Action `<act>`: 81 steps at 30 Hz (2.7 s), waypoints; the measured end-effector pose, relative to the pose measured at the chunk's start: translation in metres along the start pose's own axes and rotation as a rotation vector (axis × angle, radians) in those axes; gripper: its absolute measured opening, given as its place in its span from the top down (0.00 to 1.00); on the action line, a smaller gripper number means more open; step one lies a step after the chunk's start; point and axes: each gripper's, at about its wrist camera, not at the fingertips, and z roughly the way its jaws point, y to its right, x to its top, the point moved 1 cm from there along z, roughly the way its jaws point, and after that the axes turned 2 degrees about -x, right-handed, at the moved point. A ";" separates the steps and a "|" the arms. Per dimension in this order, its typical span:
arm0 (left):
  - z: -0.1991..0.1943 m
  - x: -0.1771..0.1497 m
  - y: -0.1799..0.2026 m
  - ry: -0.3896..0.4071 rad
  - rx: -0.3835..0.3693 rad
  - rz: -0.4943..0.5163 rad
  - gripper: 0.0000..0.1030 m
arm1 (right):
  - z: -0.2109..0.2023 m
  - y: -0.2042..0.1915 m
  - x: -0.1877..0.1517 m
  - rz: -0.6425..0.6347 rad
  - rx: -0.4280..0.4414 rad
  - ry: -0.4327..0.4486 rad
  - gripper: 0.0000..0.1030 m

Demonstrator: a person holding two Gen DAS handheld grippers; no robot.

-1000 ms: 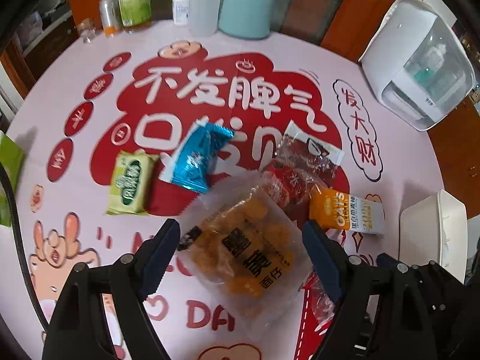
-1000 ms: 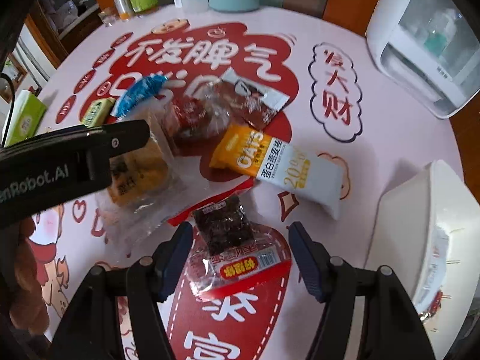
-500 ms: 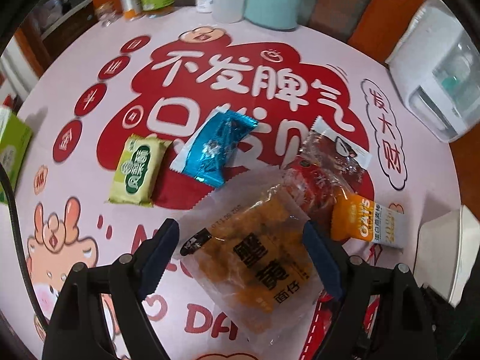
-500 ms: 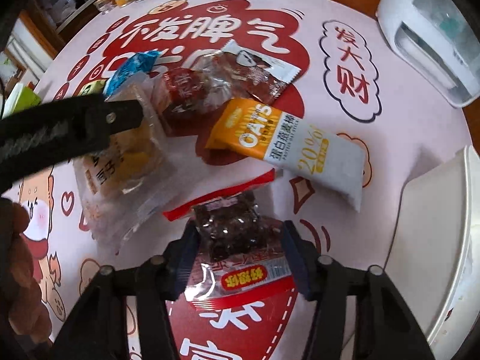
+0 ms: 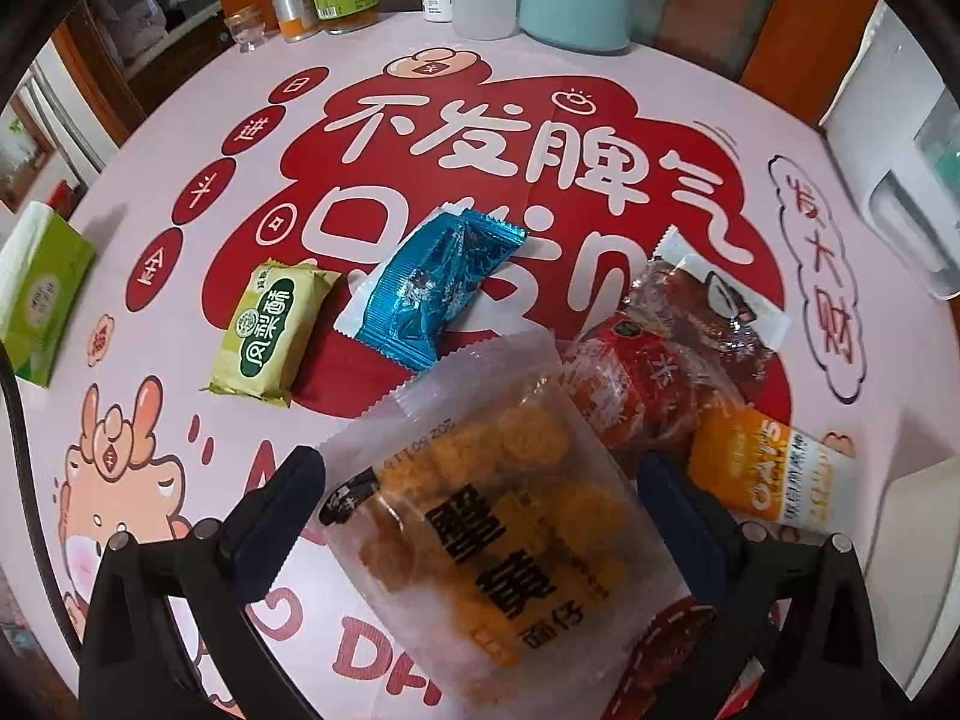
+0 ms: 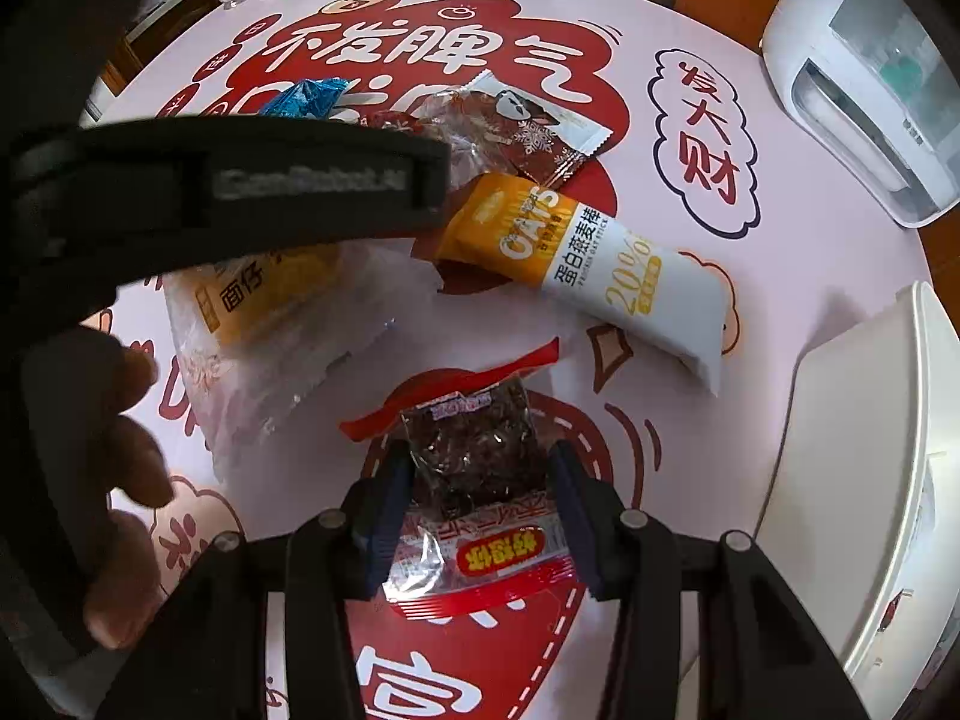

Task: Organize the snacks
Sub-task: 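Grasp the orange-labelled pastry bag with the left tool while the right tool grasps the dried-meat pack, then carry the pastry bag and dried-meat pack into the white tray and open both tools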

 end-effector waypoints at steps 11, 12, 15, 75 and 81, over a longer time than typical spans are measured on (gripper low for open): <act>-0.007 -0.002 0.010 -0.063 0.166 0.045 0.00 | -0.001 0.013 -0.002 0.033 0.048 0.006 0.54; -0.006 -0.003 0.007 -0.083 0.157 0.022 0.00 | 0.003 0.017 0.003 0.038 0.054 0.004 0.54; -0.005 -0.009 -0.001 -0.119 0.151 -0.027 0.00 | 0.003 0.022 0.003 0.047 0.067 0.002 0.54; -0.176 -0.130 0.266 0.134 -0.514 0.726 0.28 | -0.188 0.257 -0.145 0.630 -0.313 0.476 0.56; -0.148 -0.136 0.275 0.092 -0.484 0.738 0.19 | -0.164 0.271 -0.122 0.638 -0.293 0.454 0.56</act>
